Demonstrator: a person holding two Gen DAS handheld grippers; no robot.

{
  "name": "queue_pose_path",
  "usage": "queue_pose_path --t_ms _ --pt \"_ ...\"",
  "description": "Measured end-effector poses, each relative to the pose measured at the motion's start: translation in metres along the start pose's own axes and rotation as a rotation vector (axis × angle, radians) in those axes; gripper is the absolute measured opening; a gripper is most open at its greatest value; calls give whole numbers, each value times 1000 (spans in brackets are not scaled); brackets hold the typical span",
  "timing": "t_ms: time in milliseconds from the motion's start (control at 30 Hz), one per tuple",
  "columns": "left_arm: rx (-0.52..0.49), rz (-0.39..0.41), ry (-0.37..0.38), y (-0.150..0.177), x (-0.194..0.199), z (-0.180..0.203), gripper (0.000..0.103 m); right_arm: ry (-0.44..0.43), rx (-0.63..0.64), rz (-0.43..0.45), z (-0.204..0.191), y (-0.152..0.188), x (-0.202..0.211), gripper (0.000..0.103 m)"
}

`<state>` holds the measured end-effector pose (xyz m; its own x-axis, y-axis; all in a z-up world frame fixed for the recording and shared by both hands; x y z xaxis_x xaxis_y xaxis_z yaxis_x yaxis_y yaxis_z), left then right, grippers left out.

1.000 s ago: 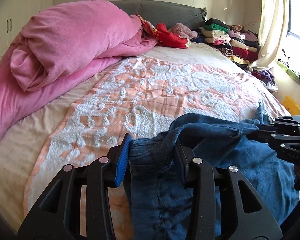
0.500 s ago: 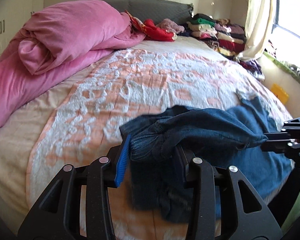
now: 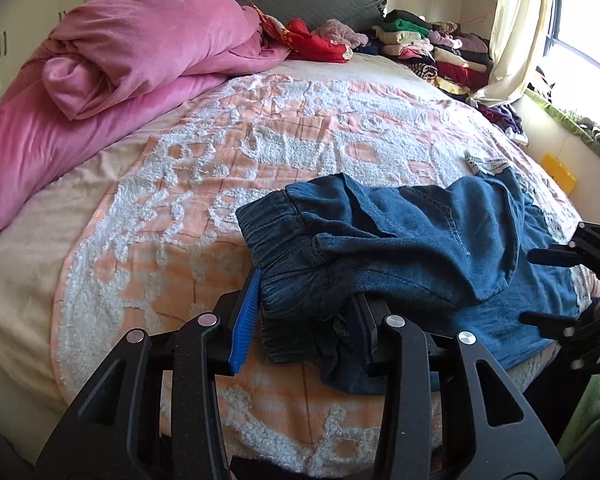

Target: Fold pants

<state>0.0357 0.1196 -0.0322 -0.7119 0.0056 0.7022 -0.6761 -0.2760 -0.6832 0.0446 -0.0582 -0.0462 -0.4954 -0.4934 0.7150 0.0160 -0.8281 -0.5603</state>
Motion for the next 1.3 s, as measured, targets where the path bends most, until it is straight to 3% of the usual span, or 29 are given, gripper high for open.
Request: queue_pose_path --t_ms 133,167,200,433,567,767,933,1033,1133,1233,1300 --pt "-1 -2 -1 0 0 0 32 99 106 -73 1 0 -28 46" --pt "0 -5 -1 -1 1 0 32 97 104 -93 4 1 -35 20" --pt "0 -9 0 0 1 0 32 44 75 -112 8 3 -40 2" --pt "4 -40 -22 5 -7 -6 34 -225 -170 14 14 7 5 2" --pt "-21 -58 -32 12 -8 -3 34 -306 -179 14 -9 10 10 2" --pt "-31 -95 -66 24 -8 -9 35 -358 -190 -62 -37 19 -14 3" --pt "7 -115 -106 32 -2 -24 54 -377 -228 -60 -39 24 -15 6" --pt "43 -122 -104 34 10 -33 54 -369 -255 -50 -37 26 -14 6" --pt "39 -89 -115 30 26 -32 44 -355 -253 -51 -37 28 -16 8" --pt "29 -41 -79 20 42 -20 42 -350 -261 -45 -36 29 -14 20" --pt "-8 -34 -37 17 43 -4 42 -352 -262 -37 -36 29 -10 35"
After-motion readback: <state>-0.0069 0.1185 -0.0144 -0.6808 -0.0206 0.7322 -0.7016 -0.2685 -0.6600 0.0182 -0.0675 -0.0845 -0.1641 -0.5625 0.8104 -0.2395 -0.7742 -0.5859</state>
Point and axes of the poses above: each gripper's, at about its wrist camera, not at the fingertips, and x roughly against the way its jaws point, z to its right, y to its underside, the point moved 4 cm from there along -x, roughly the way its jaws point, and after that the axes turned 10 degrees about x, right-handed, at the moved point
